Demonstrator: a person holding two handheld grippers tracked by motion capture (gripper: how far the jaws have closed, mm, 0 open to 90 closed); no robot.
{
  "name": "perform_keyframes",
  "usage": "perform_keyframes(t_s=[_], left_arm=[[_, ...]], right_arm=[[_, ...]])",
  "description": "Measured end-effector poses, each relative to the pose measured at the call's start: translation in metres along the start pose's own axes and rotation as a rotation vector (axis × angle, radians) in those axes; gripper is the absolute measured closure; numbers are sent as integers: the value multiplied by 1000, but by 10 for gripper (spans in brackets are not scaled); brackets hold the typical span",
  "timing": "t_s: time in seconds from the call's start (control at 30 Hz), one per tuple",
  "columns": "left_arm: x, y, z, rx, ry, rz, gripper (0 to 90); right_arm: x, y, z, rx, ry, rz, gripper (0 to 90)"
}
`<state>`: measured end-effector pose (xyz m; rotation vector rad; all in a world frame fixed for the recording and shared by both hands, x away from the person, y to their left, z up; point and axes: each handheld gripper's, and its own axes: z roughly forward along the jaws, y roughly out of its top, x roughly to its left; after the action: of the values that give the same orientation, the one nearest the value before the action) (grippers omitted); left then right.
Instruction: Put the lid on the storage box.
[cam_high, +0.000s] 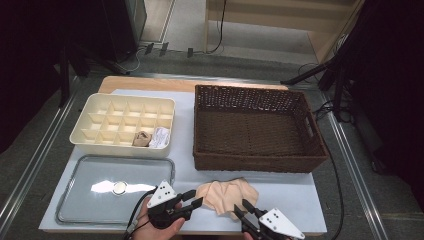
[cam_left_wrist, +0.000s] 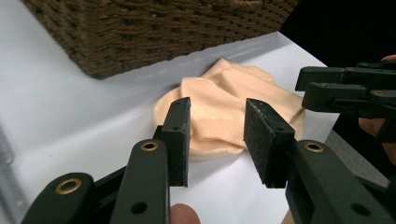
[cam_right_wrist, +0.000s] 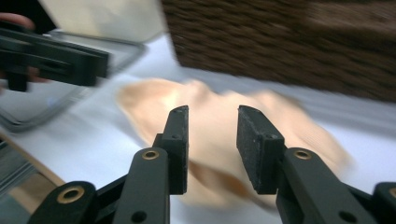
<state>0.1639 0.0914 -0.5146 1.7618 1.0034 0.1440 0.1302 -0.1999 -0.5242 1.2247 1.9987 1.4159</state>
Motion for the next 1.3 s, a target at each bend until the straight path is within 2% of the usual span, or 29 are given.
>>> perform_keyframes(t_s=[0.13,0.2,0.27,0.33,0.43,0.5,0.57,0.63,0.73,0.87,1.03,1.2,1.3], left_arm=[[-6,-1,7,16,-19,14,626],[-11,-3,13,30,-37,28,623],[-16,-6,18,45,-50,43,615],[-21,-10,23,62,-65,59,604],[-27,-14,30,80,-69,90,579],[-31,-17,33,84,-72,111,566],[-35,-19,35,87,-65,138,556],[-38,-20,37,86,-55,154,548],[-41,-21,38,88,-41,159,542],[-42,-20,39,89,-47,167,541],[-39,-16,32,69,-61,143,546],[-25,-9,17,31,-48,106,554],[-15,-4,7,6,-33,87,554]], right_arm=[[-12,-10,-9,31,-48,78,581],[-14,-15,-12,27,-49,130,541],[-12,-19,-13,21,-36,192,537],[-9,-21,-11,35,-28,207,552],[-3,-25,-6,71,-12,190,626],[1,-27,-2,90,-12,173,716],[2,-25,-1,89,5,178,846],[2,-21,-3,76,-2,173,891],[3,-12,-10,40,-25,130,900],[3,3,-19,-22,-69,69,900],[-2,23,-27,-90,-93,6,900],[-1,42,-30,-129,-31,-44,897],[8,46,-18,-111,39,-88,896]])
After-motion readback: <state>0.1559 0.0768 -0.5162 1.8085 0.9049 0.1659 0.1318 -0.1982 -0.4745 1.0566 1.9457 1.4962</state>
